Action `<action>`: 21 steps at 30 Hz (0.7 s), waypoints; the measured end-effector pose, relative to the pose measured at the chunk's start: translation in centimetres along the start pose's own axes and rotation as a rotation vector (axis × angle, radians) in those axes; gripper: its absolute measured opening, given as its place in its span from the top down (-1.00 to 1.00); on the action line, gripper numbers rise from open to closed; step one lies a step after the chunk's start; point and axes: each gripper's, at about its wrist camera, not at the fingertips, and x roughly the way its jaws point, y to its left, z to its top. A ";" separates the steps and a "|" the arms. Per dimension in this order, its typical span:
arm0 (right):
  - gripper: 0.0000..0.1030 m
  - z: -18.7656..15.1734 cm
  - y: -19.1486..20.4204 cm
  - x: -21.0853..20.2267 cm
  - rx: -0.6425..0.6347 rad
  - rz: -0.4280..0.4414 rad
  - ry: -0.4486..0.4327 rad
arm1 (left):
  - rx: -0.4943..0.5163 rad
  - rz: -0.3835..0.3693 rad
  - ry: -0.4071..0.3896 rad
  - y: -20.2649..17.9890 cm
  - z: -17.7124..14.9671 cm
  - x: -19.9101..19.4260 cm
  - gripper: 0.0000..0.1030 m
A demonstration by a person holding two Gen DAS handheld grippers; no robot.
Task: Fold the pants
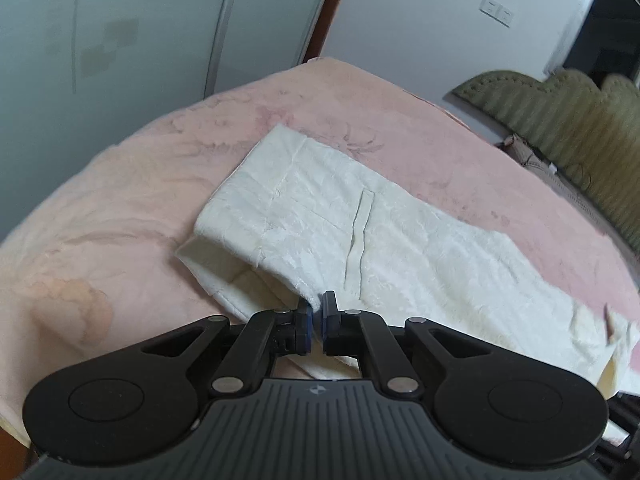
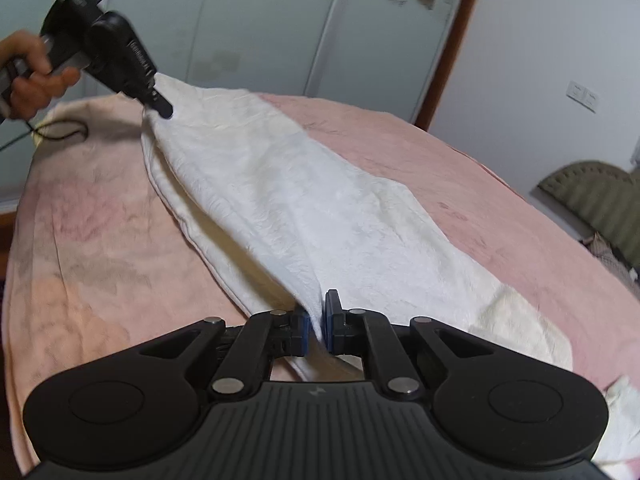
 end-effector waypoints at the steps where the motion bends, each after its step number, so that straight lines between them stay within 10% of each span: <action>1: 0.86 -0.2 -0.1 0.6 0.008 0.002 0.012 | 0.004 0.013 0.012 0.0 -0.2 0.7 0.79; 12: 0.73 -1.0 -2.7 -1.1 0.168 0.070 0.050 | 0.051 0.127 -0.027 -0.3 -1.1 -1.8 0.40; 16: 0.72 -1.4 -6.4 -3.7 0.344 0.051 -0.049 | 0.106 0.191 -0.151 -2.8 0.0 -5.0 0.40; 21: 0.72 -2.3 -8.2 0.0 0.434 -0.030 0.064 | 0.243 -0.020 -0.157 -9.3 0.2 -4.4 0.15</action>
